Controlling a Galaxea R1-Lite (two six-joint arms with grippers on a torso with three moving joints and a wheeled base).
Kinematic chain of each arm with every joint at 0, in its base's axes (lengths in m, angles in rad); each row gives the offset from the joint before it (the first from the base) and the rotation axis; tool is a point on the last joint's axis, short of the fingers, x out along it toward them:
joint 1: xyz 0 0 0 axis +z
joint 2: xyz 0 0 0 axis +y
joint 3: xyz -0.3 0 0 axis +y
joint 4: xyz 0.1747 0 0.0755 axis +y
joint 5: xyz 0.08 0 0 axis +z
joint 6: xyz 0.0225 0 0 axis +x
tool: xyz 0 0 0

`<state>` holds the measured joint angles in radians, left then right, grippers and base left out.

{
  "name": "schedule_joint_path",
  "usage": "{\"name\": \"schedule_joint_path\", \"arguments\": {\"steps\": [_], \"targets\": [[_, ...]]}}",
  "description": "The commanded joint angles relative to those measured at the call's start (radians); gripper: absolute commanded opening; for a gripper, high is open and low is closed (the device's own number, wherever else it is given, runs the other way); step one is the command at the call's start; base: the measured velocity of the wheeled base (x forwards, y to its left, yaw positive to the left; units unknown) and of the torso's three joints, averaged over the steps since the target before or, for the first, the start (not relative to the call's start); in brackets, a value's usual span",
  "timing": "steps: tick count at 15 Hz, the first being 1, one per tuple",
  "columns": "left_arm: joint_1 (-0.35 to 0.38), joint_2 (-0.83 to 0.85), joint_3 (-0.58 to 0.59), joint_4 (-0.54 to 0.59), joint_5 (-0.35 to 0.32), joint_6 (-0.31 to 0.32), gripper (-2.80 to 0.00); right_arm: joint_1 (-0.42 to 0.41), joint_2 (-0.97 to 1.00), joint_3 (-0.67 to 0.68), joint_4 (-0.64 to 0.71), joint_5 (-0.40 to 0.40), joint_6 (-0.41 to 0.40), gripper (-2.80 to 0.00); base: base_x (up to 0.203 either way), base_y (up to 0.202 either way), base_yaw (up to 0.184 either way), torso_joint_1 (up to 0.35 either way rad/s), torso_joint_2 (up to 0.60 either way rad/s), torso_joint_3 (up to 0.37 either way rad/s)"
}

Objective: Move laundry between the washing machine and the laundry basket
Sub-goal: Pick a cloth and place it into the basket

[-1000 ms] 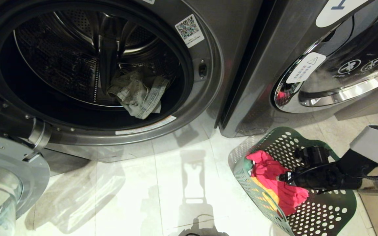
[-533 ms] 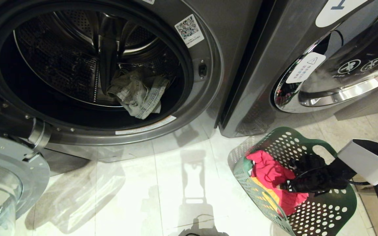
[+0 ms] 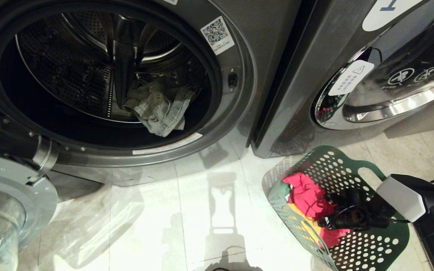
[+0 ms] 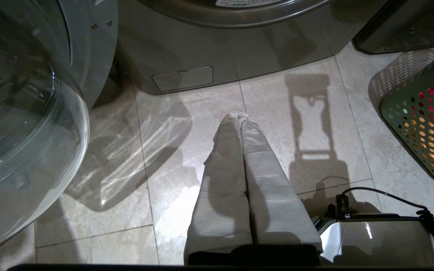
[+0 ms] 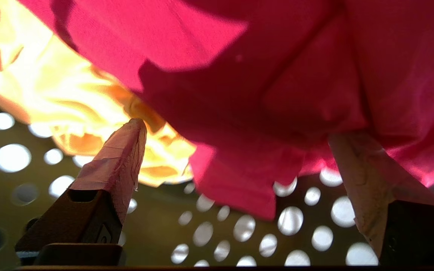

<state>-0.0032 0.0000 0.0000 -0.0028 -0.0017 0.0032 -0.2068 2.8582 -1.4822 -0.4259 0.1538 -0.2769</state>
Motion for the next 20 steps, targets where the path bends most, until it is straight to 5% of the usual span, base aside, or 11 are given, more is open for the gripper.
{"name": "schedule_joint_path", "arguments": {"steps": [1,9,20], "targets": [[0.0,0.002,0.0,0.0,0.0,0.0,-2.8,0.007,0.025,-0.004,-0.049,0.004,-0.054,0.0,0.0,0.0,0.0,0.0,0.0,0.0],[0.0,0.0,0.0,0.0,0.0,0.0,-2.8,0.058,0.048,0.001,-0.117,0.101,-0.079,0.0,0.0,0.0,0.0,0.0,0.0,0.0],[0.0,0.0,0.0,0.0,0.0,0.0,-2.8,0.042,0.16,-0.131,-0.12,0.092,-0.132,0.0,0.0,0.0,0.0,0.0,0.0,0.0]]}}
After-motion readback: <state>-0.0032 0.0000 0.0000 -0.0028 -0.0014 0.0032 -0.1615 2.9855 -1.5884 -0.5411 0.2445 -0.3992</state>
